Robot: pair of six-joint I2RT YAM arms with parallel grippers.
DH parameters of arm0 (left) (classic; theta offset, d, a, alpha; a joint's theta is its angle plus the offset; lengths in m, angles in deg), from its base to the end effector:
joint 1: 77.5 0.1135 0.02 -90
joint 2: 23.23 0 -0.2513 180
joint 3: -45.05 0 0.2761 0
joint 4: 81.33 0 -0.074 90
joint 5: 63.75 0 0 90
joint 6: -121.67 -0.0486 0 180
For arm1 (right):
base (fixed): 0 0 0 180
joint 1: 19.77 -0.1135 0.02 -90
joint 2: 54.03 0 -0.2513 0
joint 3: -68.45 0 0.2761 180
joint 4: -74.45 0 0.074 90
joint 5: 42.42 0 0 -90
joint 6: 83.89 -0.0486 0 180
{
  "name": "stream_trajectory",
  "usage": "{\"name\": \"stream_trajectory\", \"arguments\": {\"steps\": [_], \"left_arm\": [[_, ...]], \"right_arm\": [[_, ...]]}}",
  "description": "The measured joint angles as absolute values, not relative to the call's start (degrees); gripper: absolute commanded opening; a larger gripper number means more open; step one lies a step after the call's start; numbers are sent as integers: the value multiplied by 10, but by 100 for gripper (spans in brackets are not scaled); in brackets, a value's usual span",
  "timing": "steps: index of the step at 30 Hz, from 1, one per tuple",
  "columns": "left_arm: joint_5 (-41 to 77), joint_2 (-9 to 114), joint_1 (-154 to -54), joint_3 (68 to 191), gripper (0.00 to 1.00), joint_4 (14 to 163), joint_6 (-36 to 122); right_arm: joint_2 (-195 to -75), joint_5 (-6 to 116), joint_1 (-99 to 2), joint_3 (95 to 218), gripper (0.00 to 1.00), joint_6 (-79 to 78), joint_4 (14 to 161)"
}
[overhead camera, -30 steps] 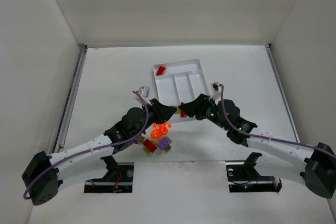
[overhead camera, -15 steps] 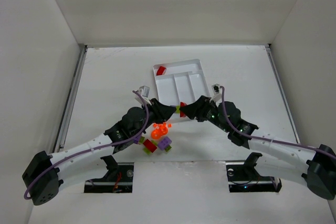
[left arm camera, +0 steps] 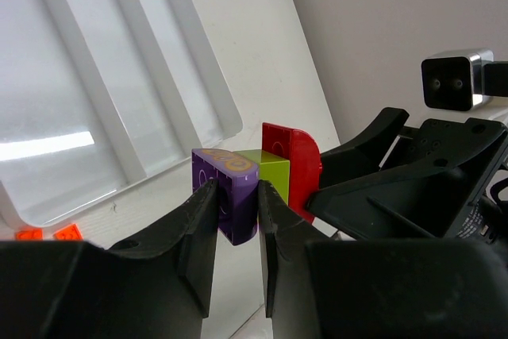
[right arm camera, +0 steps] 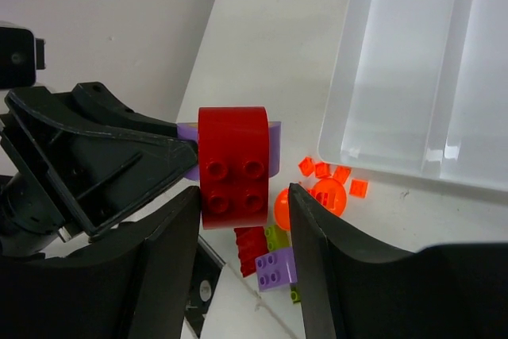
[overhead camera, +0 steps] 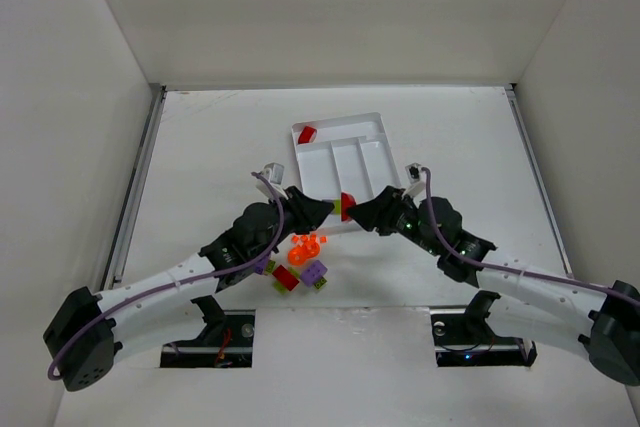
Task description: Sort the legos into containers by color
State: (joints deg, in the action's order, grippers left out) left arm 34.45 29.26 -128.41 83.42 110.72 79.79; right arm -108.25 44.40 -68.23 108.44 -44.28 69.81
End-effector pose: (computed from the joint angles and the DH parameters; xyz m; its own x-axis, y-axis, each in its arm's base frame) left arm 0.1673 -0.1949 0.2411 -0.5203 -0.5283 -0.6710 0.4359 0.5114 -0.7406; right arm 0.1754 0.1940 0.2291 -0.6182 0.4621 -0.6358 -0.3682 0.5443 0.7537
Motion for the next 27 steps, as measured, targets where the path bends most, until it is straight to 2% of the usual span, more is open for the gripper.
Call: {"name": "stream_trajectory", "arguments": {"steps": [4,10,12,15,19,27], "left_arm": [[346,296,-1284,834,6,1102,794],[346,297,-1285,834,6,1104,793],[345,297,-1286,834,6,1104,793],[346,297,-1287,834,6,1103,793],[347,297,-1287,834,5,1105,793],[328,277,-1272,820,4,1118,795]], "right_arm": [[-1096,449,-682,1084,46,-443,693],[-1101,457,-682,1084,49,-444,680],[-1107,461,-682,1082,46,-445,672],[-1112,466,-682,1082,37,-445,665],[-1111,465,-682,1082,32,-447,663],[-1077,471,-676,1082,32,-446,681]]}}
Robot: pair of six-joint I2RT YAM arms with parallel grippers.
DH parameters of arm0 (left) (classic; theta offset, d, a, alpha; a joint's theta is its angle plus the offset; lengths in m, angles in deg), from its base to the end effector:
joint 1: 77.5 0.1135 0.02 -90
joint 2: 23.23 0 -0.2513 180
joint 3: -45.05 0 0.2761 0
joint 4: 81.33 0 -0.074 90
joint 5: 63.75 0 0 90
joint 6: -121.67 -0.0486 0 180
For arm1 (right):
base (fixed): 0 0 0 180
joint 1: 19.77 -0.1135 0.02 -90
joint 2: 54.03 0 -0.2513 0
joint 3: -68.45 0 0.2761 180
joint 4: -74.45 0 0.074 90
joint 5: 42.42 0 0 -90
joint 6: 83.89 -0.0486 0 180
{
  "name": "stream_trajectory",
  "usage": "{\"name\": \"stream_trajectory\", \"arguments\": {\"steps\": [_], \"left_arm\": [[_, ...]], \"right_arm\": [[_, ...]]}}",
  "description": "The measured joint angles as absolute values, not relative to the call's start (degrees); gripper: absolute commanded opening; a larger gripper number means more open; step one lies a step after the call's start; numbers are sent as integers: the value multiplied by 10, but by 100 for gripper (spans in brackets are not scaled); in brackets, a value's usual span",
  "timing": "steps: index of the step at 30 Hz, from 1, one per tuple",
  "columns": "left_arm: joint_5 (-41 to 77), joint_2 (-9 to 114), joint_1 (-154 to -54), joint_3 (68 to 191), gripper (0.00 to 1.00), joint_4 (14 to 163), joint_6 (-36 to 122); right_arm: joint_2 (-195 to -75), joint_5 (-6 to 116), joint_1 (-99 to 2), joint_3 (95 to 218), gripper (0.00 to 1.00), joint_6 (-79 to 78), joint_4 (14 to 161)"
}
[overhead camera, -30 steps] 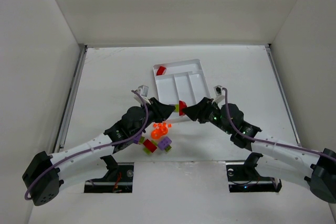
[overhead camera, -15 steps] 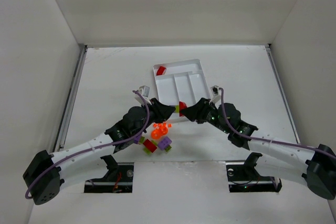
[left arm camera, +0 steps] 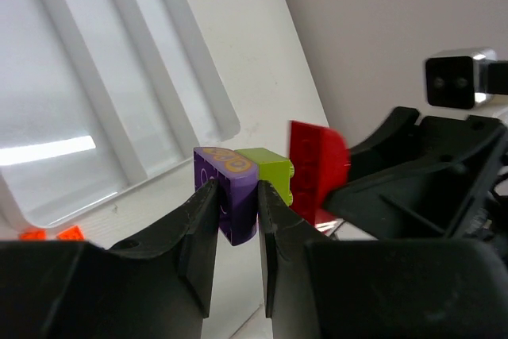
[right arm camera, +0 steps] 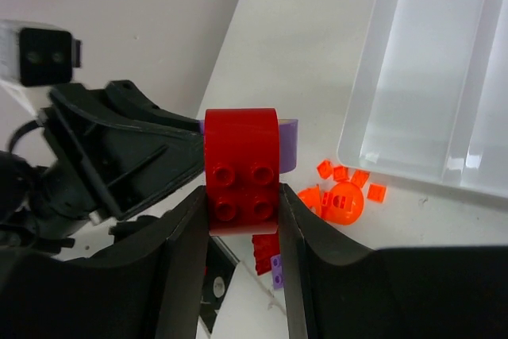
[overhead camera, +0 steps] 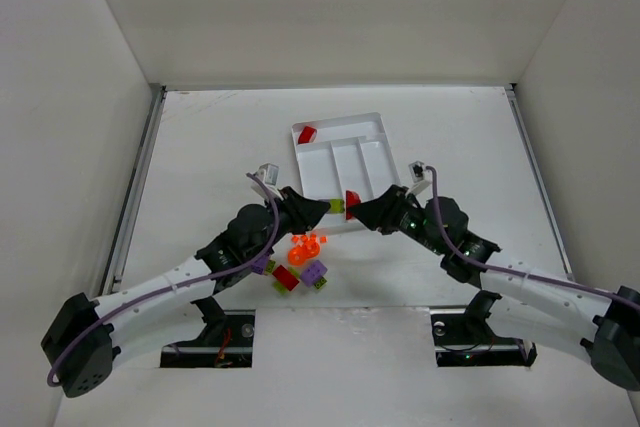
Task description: Sort the legos into containers by color
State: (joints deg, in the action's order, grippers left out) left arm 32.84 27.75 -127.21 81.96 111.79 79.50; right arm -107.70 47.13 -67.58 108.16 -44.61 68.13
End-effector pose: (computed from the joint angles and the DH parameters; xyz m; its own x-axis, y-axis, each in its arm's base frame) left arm 0.1671 -0.1885 0.2396 -0.5138 -0.5325 -0.6727 0.4509 0.4994 -0.7398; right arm 0.1753 0.1928 0.2330 -0.6260 0.4619 -0.6283 -0.3966 0.5051 0.7665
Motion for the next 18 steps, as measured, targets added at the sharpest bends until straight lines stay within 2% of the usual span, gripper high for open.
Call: {"name": "stream_trajectory", "arguments": {"steps": [10,13,18], "left_arm": [[336,262,-1242,798,4,1099,793],[336,237,-1237,798,4,1088,793],[338,189,-1214,806,5,1076,785]], "right_arm": [[-1032,488,-632,1086,32,-431,708],[-1080,489,-608,1124,32,-412,729],[-1244,487,-564,1249,32,-376,737]]}}
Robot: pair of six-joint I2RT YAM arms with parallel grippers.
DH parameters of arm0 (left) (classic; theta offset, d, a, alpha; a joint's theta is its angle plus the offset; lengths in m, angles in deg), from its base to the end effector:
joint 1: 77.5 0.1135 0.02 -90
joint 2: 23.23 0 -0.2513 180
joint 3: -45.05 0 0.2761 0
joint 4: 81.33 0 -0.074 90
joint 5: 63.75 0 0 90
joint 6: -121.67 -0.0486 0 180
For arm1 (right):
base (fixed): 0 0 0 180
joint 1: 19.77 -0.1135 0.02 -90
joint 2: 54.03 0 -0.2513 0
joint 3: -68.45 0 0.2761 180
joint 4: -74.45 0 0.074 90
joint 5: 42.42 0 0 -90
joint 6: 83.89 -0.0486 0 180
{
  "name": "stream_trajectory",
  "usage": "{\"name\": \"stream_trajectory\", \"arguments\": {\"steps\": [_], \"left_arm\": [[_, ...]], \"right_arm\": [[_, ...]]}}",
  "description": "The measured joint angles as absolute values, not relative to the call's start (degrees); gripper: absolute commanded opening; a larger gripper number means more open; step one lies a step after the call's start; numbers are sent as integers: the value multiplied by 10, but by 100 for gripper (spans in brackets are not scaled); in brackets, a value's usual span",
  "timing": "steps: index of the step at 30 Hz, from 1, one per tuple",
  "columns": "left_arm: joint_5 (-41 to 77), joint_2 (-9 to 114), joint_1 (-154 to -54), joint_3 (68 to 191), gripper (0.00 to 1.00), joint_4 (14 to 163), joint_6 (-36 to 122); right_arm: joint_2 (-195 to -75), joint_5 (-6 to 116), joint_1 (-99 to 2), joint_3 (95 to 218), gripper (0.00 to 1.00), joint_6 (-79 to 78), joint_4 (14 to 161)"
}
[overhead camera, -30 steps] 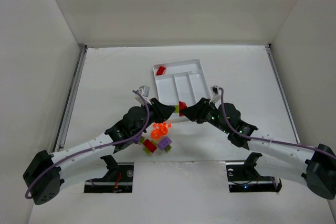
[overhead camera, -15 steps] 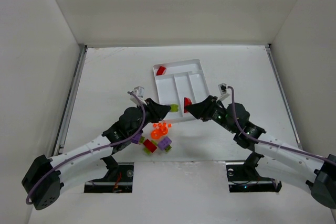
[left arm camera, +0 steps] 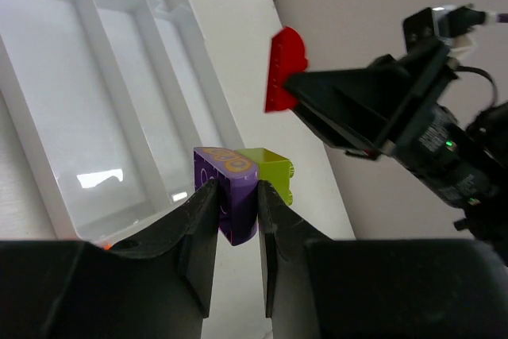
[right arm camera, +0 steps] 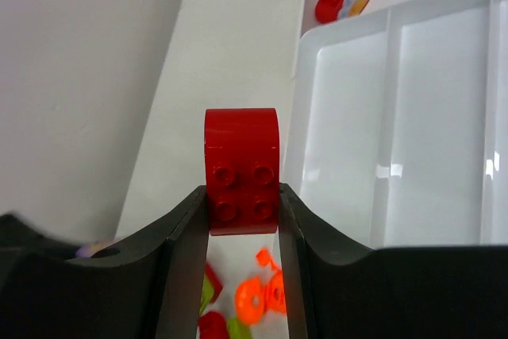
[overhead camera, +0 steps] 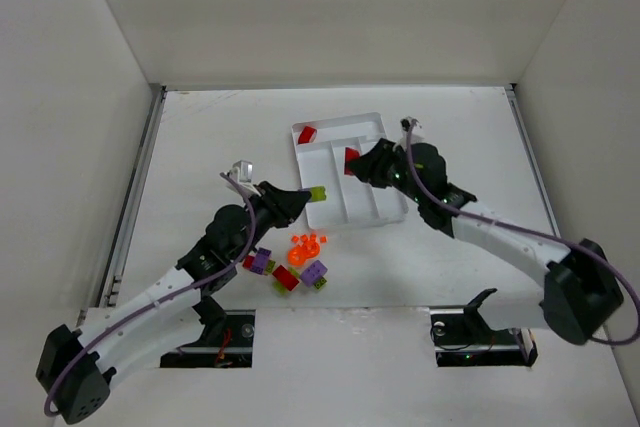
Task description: Sort the legos into containers by color
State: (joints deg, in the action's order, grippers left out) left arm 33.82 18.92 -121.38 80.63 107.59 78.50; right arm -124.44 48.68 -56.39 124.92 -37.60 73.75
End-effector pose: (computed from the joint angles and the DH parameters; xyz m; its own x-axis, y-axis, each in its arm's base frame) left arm 0.1703 -0.1548 0.2556 -0.4117 -0.6071 -0.6797 0.4267 0.5305 -0.7324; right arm 0.2587 0.1934 0.2557 -0.5554 0.4481 -0.7006 -0.3149 0.6664 0.6758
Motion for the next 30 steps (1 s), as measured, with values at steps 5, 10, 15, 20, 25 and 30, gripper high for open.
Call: {"name": "stream_trajectory", "arguments": {"steps": [5,10,15,20,25,30], "left_arm": [[339,163,-1168,810,5,1065,785],[337,156,-1139,810,6,1046,791],[324,159,-1127,808,6,1040,795],[311,172,-1122,804,6,1039,797],[298,178,-1114,802,6,1039,798],[287,178,-1103,795,6,1038,801]], "right_arm": [[-1444,481,-530,1410,31,-353,739],[-1617,460,-508,1557,31,-353,759],[-1728,421,-501,1657,31,-391,781],[-1776,380,-502,1703,31,-460,790],[-1783,337,-502,1711,35,-546,794],[-1790,313,-504,1728,36,-619,801]]}}
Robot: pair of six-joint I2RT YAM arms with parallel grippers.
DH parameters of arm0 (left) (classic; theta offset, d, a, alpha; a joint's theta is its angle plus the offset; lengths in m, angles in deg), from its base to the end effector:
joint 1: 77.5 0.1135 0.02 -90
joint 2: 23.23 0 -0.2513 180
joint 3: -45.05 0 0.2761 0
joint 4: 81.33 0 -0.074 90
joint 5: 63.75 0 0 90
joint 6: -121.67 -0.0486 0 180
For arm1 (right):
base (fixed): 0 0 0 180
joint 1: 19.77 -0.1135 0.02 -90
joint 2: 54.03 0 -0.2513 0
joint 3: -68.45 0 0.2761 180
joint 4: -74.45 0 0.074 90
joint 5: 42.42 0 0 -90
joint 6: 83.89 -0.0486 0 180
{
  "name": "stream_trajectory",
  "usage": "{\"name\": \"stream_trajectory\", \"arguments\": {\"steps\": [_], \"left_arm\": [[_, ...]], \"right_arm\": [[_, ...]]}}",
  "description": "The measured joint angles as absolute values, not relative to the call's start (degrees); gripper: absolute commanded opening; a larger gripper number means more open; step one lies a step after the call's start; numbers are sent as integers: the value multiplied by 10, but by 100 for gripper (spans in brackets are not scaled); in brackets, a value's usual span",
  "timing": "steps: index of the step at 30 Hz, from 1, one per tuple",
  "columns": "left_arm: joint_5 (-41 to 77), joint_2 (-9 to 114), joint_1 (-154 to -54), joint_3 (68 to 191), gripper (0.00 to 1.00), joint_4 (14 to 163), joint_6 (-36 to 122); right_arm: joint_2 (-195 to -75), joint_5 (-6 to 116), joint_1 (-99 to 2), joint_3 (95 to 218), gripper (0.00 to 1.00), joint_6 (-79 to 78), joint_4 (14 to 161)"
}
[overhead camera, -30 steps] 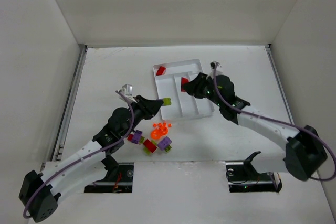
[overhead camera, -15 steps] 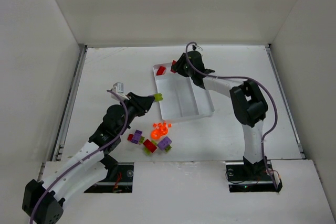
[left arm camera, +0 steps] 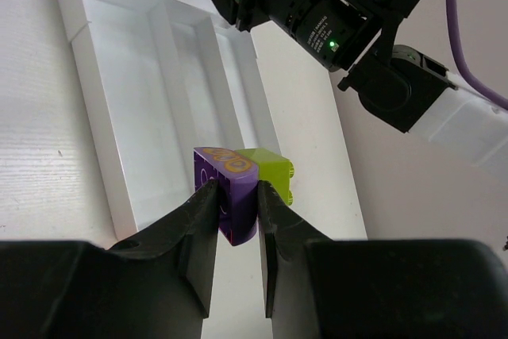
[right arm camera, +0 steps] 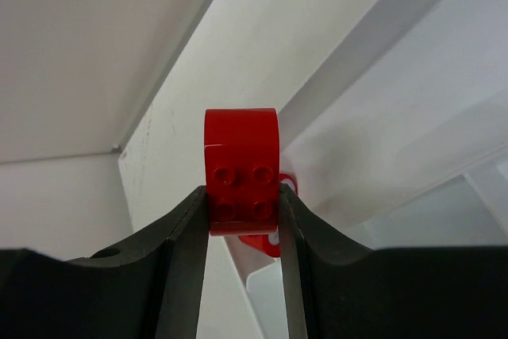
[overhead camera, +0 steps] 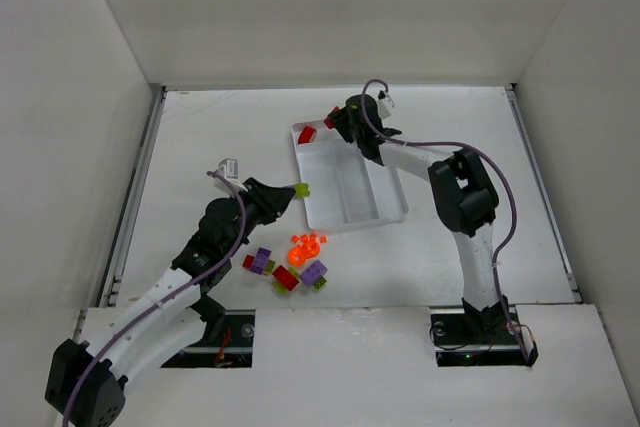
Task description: Sort the legos into containers by color
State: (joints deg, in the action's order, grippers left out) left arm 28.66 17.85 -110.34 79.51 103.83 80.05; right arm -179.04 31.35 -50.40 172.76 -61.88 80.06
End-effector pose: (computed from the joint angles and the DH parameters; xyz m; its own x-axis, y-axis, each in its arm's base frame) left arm 0.1921 -0.1216 0.2437 -0.3929 -0.6354 -0.6648 0.3204 0.5830 -0.7466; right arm 0.4635 0.2587 0.1683 -0.3966 0.7997 -0.4508 0.2511 0.5668 0.7847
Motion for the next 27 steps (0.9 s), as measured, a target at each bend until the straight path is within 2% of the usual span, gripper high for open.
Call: {"name": "stream_trajectory", "arguments": {"steps": [7,13,17,19,22,27], "left_arm": [[276,176,-1095,792,6,1039,806],[268,175,-1093,789,6,1039,809],[263,175,-1093,789,6,1039,815],[262,178,-1093,789,6,1039,818],[260,184,-1093,789,6,1038,822],[255,201,-1092,789,7,1034,826]], "right_arm": [[-1816,310,-513,1748,39,-663,820],[-1819,310,-515,1748,56,-675,830],[-1815,311,-515,1738,60,-670,827],[-1803,311,-516,1721,59,-664,825],[-1765,315,-517,1677,51,-649,819],[-1618,335,-528,1507,35,-572,753]]}}
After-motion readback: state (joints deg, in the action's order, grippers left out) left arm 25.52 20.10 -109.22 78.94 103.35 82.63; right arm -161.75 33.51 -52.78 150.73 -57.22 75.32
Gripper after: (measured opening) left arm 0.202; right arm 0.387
